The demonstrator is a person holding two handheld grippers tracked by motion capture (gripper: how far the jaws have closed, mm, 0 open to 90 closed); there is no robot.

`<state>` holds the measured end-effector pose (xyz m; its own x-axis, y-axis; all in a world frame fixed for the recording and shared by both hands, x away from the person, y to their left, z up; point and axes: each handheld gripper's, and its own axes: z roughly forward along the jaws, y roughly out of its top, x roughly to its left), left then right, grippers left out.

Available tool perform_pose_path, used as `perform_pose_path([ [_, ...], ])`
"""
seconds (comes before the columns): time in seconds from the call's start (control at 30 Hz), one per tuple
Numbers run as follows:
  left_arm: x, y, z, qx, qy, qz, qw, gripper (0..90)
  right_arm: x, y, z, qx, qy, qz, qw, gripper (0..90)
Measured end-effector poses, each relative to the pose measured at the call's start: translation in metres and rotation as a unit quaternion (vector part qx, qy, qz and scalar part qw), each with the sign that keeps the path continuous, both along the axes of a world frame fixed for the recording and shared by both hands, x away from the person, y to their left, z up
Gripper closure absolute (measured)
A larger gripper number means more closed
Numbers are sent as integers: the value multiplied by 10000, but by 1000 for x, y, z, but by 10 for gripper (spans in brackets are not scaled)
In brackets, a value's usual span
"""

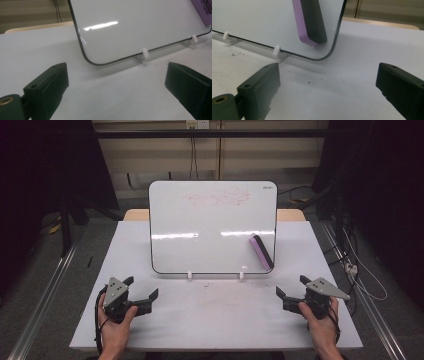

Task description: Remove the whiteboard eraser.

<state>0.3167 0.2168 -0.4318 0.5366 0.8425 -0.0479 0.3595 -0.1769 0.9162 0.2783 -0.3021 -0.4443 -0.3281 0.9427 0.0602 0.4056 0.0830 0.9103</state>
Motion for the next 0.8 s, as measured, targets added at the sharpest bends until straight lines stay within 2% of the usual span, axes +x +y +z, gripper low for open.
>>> perform_pose_path([
  [0.1, 0, 0, -1, -34, 52, 5, 10000, 48, 1, 1, 0, 33, -12, 47, 10000, 54],
  [0.2, 0, 0, -1, 45, 29, 34, 10000, 48, 1, 1, -1, -5, -21, 58, 10000, 51],
  [0.23, 0, -1, 0, -27, 11, 29, 10000, 48, 2, 1, -1, -17, -14, 49, 10000, 51],
  [0.33, -1, -2, 0, 58, 11, -17, 10000, 48, 2, 0, -1, 26, -1, 39, 10000, 51],
  [0.47, 0, -4, -1, 46, 27, -23, 10000, 46, 2, 1, -2, 46, 9, 44, 10000, 47],
  [0.53, 1, -5, -1, -32, 95, -20, 9999, 46, 3, 3, -3, 18, 11, 11, 10000, 51],
  [0.8, 2, -5, -1, -36, 136, -51, 9999, 51, 7, 6, -2, -14, -129, 2, 9999, 50],
])
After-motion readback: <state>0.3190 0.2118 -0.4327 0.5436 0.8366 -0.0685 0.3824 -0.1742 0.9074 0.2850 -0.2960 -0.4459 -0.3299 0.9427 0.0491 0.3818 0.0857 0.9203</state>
